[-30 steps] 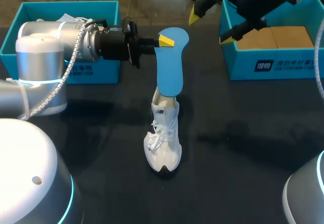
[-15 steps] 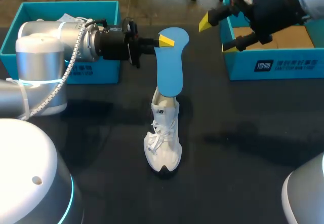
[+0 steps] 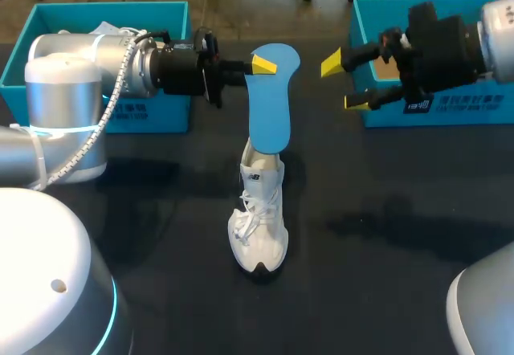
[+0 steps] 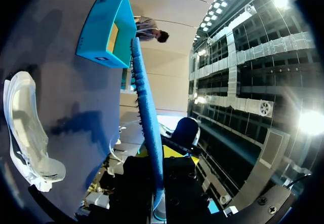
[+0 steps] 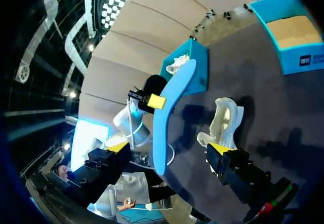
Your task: Take the shoe out of the shoebox, open the shoe tongue, remove and reinsert the insole, then place the shoe into the shoebox
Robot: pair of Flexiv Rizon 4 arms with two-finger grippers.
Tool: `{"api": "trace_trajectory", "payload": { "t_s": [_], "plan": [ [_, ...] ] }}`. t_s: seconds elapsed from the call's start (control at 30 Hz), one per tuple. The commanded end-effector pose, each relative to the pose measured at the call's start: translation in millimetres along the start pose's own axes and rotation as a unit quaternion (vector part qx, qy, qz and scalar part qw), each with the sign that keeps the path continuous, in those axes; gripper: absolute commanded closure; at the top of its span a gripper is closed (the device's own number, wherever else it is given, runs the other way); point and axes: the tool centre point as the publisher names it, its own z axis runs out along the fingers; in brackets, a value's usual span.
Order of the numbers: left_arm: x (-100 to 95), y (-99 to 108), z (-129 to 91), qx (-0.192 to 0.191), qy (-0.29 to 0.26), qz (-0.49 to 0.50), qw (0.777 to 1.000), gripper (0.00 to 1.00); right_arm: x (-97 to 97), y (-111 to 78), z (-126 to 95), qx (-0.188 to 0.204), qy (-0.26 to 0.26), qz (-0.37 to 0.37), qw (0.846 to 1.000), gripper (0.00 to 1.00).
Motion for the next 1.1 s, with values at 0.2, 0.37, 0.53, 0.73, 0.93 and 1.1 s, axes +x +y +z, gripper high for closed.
{"api": "trace_trajectory", "payload": {
  "t_s": [0.2,0.37,0.53,0.73,0.93,1.1],
  "plan": [
    [0.2,0.3,-0.1,0.0,-0.001,0.0,1.0,1.0,-19.0,8.9,2.9,0.002,0.094,0.009,0.996,0.0],
    [0.2,0.3,-0.1,0.0,-0.001,0.0,1.0,1.0,-24.4,16.4,4.0,-0.006,0.099,0.016,0.995,0.0],
    [0.2,0.3,-0.1,0.0,-0.001,0.0,1.0,1.0,-33.1,23.4,7.0,0.013,0.1,0.015,0.995,0.0],
    [0.2,0.3,-0.1,0.0,-0.001,0.0,1.0,1.0,-42.9,29.6,10.8,0.026,0.139,0.025,0.99,0.0],
    [0.2,0.3,-0.1,0.0,-0.001,0.0,1.0,1.0,-43.8,30.9,11.0,0.022,0.13,0.033,0.991,0.0],
    [0.2,0.3,-0.1,0.0,-0.001,0.0,1.0,1.0,-43.8,30.9,11.0,0.022,0.13,0.033,0.991,0.0]
  ]
}}
